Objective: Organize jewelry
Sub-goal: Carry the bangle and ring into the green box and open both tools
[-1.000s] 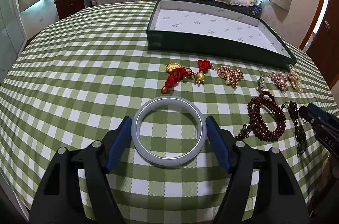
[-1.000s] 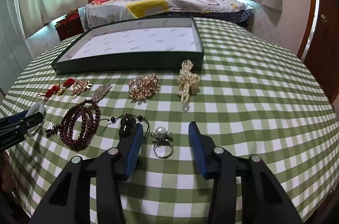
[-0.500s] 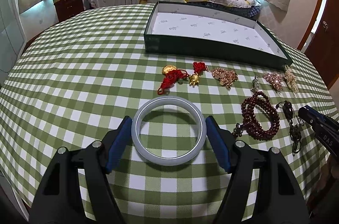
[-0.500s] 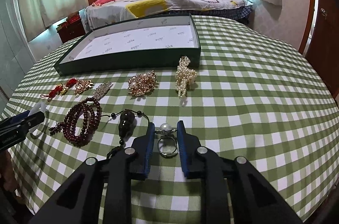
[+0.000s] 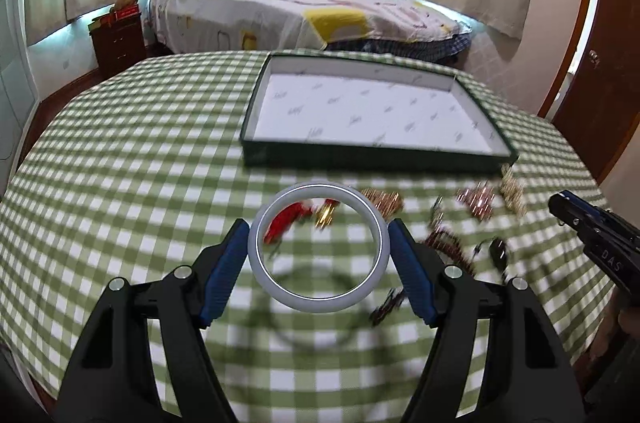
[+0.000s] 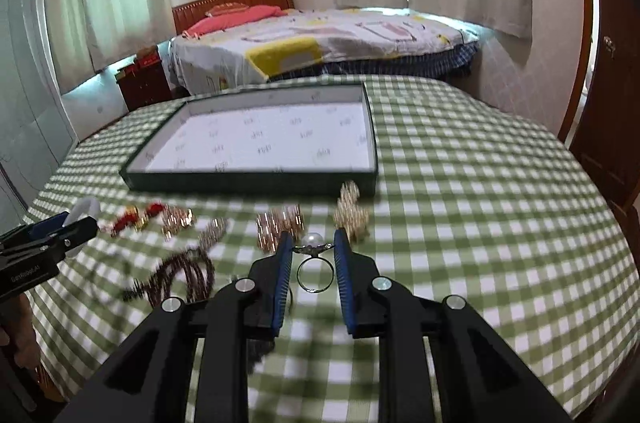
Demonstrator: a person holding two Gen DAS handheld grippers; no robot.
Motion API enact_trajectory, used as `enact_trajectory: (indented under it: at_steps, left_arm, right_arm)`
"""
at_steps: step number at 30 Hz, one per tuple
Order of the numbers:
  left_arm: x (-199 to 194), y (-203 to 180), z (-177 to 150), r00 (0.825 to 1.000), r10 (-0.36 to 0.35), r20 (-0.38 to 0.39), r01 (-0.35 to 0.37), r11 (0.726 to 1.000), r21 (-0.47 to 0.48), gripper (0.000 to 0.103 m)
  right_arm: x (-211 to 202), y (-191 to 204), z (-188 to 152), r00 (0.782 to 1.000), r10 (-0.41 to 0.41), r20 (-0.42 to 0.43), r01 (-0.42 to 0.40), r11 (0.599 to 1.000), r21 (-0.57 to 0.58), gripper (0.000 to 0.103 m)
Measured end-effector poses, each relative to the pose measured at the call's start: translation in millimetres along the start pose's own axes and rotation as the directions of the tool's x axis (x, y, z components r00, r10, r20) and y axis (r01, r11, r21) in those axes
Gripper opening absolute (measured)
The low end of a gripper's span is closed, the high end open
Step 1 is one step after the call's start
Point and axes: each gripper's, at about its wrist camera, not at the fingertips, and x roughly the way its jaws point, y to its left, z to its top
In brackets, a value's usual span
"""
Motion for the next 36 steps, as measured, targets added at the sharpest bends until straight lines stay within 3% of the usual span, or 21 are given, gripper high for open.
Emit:
enact_trajectory:
  at_steps: [4, 12, 16, 23, 29, 36]
  left_arm:
    - [6.9, -6.4, 28.3, 0.998, -0.026, 0.056, 0.027, 1.0, -0.004, 0.069]
    - [47.7, -23.4, 81.2, 0.99, -0.008, 0.142, 0.0, 0.999, 0.05, 0.069]
    - [86.6, -23.6, 94.9, 0.996, 0.004, 0.094, -0.009, 0.999, 0.052, 0.069]
    - [145.2, -9.3, 89.6, 0.997, 0.008, -0.076, -0.007, 1.0, 0.014, 0.069]
    - [158.4, -9.4, 78.7, 0.993, 0.025, -0.117, -0.02, 0.999, 0.045, 0.069]
    - [160.0, -13.9, 78.9, 0.994, 0.034, -0.108, -0.027, 0.997, 0.068, 0.069]
  right_arm:
    - [7.2, 2.6, 22.5, 0.999, 0.004, 0.048, -0.003, 1.0, -0.026, 0.022]
    - [50.3, 3.5, 65.0, 0.995, 0.027, 0.1, -0.021, 0.998, -0.06, 0.022]
    - [79.7, 2.5, 67.3, 0.998, 0.033, 0.055, -0.03, 0.998, -0.063, 0.022]
    - [125.8, -5.2, 57.7, 0.997, 0.012, -0.074, -0.017, 0.998, -0.061, 0.022]
    - [132.1, -6.0, 59.1, 0.994, 0.009, -0.107, -0.015, 0.998, -0.06, 0.022]
    - [135.1, -9.0, 61.5, 0.992, 0.004, -0.13, -0.01, 0.999, -0.05, 0.024]
